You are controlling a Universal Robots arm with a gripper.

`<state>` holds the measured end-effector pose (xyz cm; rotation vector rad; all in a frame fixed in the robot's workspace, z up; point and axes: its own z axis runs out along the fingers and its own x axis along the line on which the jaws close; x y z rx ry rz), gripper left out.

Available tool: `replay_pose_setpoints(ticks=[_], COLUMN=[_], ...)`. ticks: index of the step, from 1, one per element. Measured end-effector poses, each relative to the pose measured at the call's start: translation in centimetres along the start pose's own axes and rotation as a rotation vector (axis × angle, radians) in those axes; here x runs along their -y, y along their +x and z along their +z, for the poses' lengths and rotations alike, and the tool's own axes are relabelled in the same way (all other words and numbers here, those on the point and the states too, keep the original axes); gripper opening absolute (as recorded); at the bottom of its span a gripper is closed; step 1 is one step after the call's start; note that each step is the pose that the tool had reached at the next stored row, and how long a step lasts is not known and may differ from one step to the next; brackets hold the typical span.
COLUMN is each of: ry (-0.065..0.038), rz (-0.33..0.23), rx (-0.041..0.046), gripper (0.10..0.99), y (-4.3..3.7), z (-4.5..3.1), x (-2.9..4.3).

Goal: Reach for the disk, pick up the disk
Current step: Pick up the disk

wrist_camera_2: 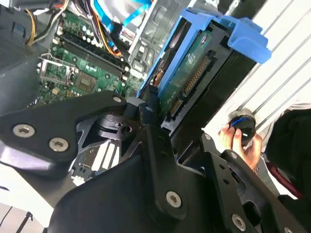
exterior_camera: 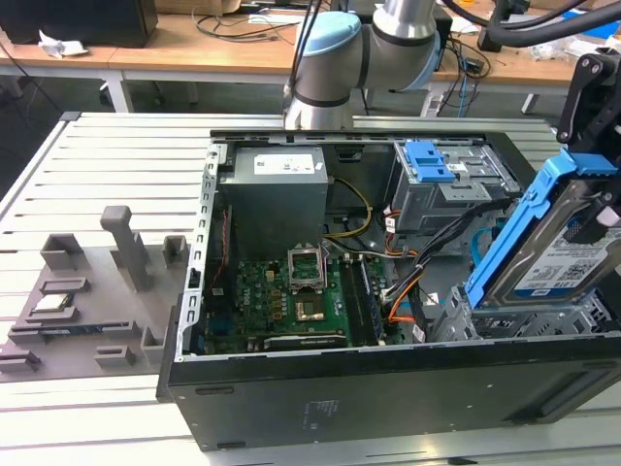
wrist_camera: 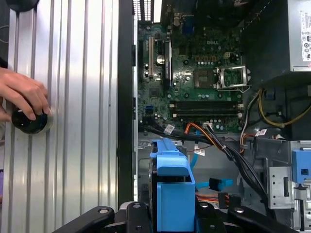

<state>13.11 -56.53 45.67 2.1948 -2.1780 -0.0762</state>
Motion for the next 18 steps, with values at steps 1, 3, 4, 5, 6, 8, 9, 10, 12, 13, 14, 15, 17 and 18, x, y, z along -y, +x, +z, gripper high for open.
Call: replay_pose_setpoints(ticks=[1, 3, 4, 5, 6, 8, 9, 10, 12, 13, 14, 15, 17, 18], ry=[0.000, -0.001, -0.002, -0.003, -0.003, -0.003, -0.003, -0.003, -0.003, -0.003, -0.003, -0.003, -0.003, -0.003], rz=[0.000, 0.000, 0.000, 0.000, 0.000, 0.000, 0.000, 0.000, 0.000, 0.000, 0.000, 0.000, 0.000, 0.000], rx=[0.0000, 0.0001, 0.0000, 0.0003, 0.0002, 0.0001, 0.0002, 0.0000, 0.0001, 0.0001, 0.0000, 0.0001, 0.0000, 0.0001], gripper=[0.361, 0.361, 0.361, 0.361, 0.361, 0.361, 0.361, 0.361, 0.361, 0.361, 0.361, 0.361, 0.361, 0.361], y=[-0.25, -0.71, -0.91, -1.09, -1.15, -1.38, -1.46, -1.46, -1.46, -1.46, -1.47, -1.47, -1.47, -1.47], z=[0.04, 0.25, 0.47, 0.86, 1.04, 1.12, 1.16, 1.16, 1.17, 1.17, 1.17, 1.17, 1.17, 1.18], x=[0.35, 0.77, 0.94, 1.11, 1.16, 1.23, 1.23, 1.24, 1.24, 1.24, 1.24, 1.24, 1.24, 1.25])
